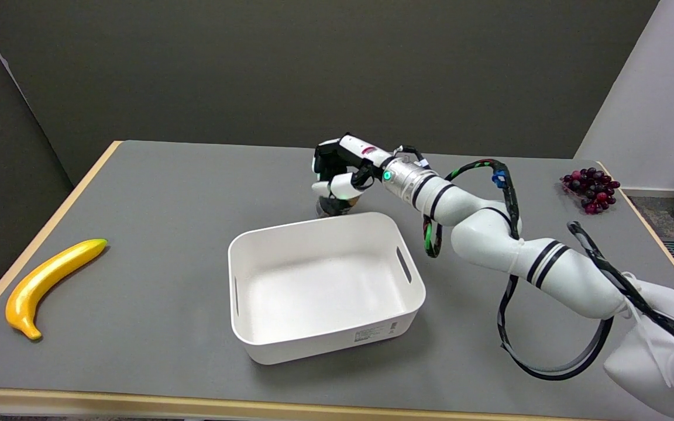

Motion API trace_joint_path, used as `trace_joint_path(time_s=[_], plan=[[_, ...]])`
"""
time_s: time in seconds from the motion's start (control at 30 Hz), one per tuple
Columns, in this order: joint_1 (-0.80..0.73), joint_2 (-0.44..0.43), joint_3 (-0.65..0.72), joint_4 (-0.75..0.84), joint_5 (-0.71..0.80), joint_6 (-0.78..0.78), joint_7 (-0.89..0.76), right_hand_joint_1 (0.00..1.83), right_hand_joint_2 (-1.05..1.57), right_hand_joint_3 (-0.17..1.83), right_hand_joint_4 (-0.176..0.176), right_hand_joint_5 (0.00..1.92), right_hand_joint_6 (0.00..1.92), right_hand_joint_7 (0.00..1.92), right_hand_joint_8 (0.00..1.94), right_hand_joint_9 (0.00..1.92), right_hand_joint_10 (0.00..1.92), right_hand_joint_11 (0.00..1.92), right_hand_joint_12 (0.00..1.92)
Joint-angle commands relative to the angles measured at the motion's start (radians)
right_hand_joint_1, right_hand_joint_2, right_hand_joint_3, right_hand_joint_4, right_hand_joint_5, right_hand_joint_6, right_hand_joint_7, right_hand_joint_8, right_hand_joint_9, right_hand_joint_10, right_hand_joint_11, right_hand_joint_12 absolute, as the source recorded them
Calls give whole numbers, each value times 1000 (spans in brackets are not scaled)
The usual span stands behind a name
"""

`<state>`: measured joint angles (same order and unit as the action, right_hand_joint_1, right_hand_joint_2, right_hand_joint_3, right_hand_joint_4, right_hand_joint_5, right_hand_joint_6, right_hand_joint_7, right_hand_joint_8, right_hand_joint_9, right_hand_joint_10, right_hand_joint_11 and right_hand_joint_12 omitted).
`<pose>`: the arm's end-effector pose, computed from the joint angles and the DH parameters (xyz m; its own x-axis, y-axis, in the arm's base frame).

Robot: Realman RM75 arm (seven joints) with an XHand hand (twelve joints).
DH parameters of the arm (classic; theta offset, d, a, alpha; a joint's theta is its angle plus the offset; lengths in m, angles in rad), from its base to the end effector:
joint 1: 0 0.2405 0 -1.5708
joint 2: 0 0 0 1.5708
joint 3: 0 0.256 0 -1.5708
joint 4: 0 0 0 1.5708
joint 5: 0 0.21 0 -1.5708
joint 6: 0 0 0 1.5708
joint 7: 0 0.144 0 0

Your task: Pick up the black can.

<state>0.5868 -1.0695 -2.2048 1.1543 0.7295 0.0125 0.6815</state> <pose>-0.2221 -0.4622 0.2641 0.7628 -0.2488 0.5969 -0.6401 -0.1594 0.7516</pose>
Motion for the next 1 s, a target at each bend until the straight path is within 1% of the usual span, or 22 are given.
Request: trace_joint_path(time_s=[0.03, 0.4, 0.6, 0.63, 0.67, 0.8, 0.87, 0.97, 1.0], plan=[[12, -2, 6, 8, -4, 37, -5, 1168, 1186, 222, -144, 496, 1624, 826, 1361, 670, 1241, 540, 1707], [27, -5, -1, -1, -4, 38, -5, 1186, 1162, 251, -172, 509, 1578, 849, 1372, 690, 1264, 551, 1712], [29, -5, -3, -4, -4, 39, -5, 1186, 1154, 272, -176, 507, 1576, 846, 1393, 692, 1281, 558, 1712], [29, -5, -3, -5, -4, 39, -5, 1184, 1178, 228, -176, 502, 1575, 840, 1403, 712, 1262, 572, 1697], [29, -5, -2, -5, -4, 39, -5, 1183, 1228, 130, -176, 495, 1569, 833, 1414, 754, 1217, 597, 1670], [30, -5, 6, -7, -4, 36, -5, 1183, 1226, 134, -176, 497, 1567, 833, 1417, 755, 1219, 596, 1672], [33, -4, 11, -8, -6, 26, -15, 1187, 1203, 168, -176, 507, 1556, 843, 1402, 751, 1231, 593, 1693], [38, -1, 31, -9, -7, 2, -112, 1178, 1166, 239, -152, 520, 1573, 846, 1365, 691, 1264, 502, 1744], [38, 0, 40, -9, -8, -7, -157, 1174, 1181, 218, -151, 509, 1587, 838, 1363, 682, 1258, 456, 1744]])
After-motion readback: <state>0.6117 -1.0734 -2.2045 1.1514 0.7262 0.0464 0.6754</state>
